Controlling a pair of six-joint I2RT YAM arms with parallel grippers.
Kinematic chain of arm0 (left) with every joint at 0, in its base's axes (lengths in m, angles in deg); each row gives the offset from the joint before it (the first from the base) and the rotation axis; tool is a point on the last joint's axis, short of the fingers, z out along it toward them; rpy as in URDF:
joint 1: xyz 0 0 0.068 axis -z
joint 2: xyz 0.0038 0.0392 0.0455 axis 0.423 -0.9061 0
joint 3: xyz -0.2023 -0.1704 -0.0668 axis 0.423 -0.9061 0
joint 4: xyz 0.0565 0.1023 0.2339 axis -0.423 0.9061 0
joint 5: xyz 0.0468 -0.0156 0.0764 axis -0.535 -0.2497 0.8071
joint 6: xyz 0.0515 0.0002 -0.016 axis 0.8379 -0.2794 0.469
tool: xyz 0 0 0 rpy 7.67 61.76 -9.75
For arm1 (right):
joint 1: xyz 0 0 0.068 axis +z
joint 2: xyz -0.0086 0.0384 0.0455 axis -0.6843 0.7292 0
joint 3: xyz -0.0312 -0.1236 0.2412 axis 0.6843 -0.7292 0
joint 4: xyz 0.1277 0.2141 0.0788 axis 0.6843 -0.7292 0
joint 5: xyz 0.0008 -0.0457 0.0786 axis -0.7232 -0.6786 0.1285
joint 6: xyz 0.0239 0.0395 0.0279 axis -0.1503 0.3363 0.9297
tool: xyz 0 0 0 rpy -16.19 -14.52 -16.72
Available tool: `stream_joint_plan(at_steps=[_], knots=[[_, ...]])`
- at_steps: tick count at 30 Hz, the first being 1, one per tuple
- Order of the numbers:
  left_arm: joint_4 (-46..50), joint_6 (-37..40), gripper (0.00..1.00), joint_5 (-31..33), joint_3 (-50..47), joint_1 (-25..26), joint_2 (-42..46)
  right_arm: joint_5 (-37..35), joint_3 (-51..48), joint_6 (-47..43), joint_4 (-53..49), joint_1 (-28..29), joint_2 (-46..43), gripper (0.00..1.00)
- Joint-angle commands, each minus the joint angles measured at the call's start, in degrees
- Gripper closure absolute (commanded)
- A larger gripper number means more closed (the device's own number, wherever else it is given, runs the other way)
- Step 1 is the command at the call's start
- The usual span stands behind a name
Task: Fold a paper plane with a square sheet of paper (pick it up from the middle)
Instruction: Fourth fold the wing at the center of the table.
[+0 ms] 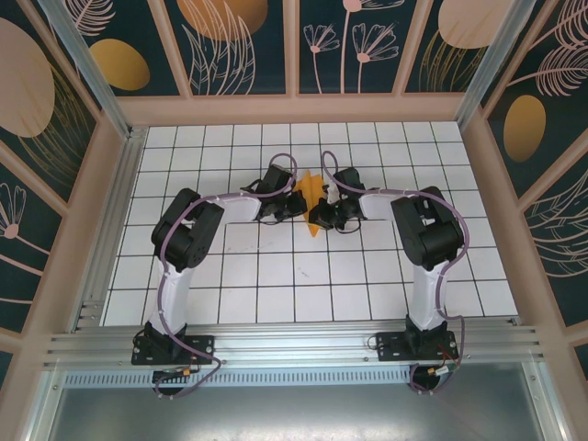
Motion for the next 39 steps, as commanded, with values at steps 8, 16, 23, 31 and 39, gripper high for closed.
stream_joint_plan(at_steps=[8,16,23,31,39], knots=[[9.34,1.57,0.99,4.84,3.13,-0.21,-3.96,-1.91,-2.43,4.24,5.49,-1.87,-5.62,0.91],[8.81,2.21,1.0,3.87,2.46,-0.25,-4.27,-4.04,4.72,4.02,3.92,-3.29,-1.01,0.95],[9.16,2.62,1.0,3.56,2.86,-0.16,-4.57,-4.57,11.19,2.8,-0.22,-3.0,4.15,0.96],[9.32,2.97,1.0,3.12,2.94,-0.19,-4.75,-2.4,13.99,2.08,-0.57,-2.67,8.05,0.96],[10.25,4.74,1.0,2.17,2.33,-0.2,-4.76,-5.34,15.05,3.92,0.66,-3.15,10.11,0.96]])
